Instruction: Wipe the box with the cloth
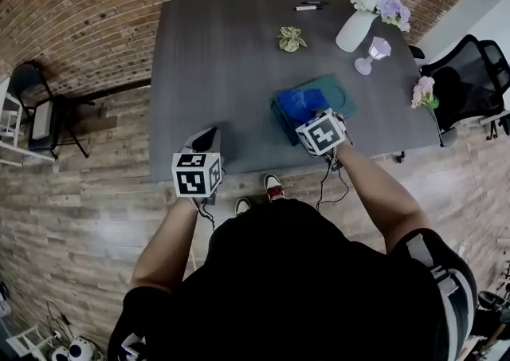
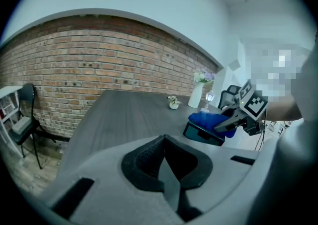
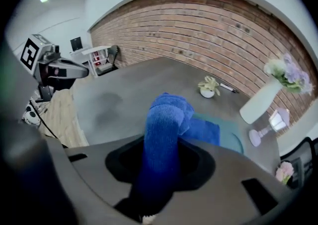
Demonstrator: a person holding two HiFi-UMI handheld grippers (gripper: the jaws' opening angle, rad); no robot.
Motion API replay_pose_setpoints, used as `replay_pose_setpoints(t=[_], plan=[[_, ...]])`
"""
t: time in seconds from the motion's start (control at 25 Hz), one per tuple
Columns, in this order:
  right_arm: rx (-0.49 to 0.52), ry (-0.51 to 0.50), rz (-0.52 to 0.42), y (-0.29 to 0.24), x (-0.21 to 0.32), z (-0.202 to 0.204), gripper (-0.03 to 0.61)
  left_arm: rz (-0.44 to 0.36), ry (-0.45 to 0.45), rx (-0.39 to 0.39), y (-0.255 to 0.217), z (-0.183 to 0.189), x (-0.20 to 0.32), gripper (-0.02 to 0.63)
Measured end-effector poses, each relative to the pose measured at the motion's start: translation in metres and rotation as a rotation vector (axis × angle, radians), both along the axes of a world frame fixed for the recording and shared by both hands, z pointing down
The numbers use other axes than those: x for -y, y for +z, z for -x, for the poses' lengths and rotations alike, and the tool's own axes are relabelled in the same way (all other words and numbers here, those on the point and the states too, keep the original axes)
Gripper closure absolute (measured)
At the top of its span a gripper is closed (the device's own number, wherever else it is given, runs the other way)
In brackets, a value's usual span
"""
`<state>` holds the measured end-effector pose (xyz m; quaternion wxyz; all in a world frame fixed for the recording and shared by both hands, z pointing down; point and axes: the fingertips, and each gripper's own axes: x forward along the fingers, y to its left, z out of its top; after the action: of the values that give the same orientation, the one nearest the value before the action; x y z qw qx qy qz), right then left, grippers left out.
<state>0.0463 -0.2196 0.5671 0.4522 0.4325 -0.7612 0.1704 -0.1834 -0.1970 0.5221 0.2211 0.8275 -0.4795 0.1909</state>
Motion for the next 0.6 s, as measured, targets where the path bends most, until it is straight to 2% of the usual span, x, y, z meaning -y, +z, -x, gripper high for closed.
replay_pose_setpoints(t=[0.16,0.32,0.48,0.6], plan=[[0.085,-0.123,0.029,-0.003,-0.017,0.069,0.451,0.007,-0.040,0.002,0.003,0.023,-0.007,0.606],[0.182,-0.211,0.053,-0.012,-0.029,0.117,0.451,0.019,-0.077,0.011,0.008,0.040,-0.013,0.606],[0.308,-0.268,0.047,-0.032,-0.024,0.143,0.451,0.015,-0.114,0.029,0.006,0.047,-0.010,0.606],[0.348,-0.269,0.030,-0.042,-0.003,0.138,0.451,0.002,-0.142,0.038,-0.001,0.044,-0.001,0.606]])
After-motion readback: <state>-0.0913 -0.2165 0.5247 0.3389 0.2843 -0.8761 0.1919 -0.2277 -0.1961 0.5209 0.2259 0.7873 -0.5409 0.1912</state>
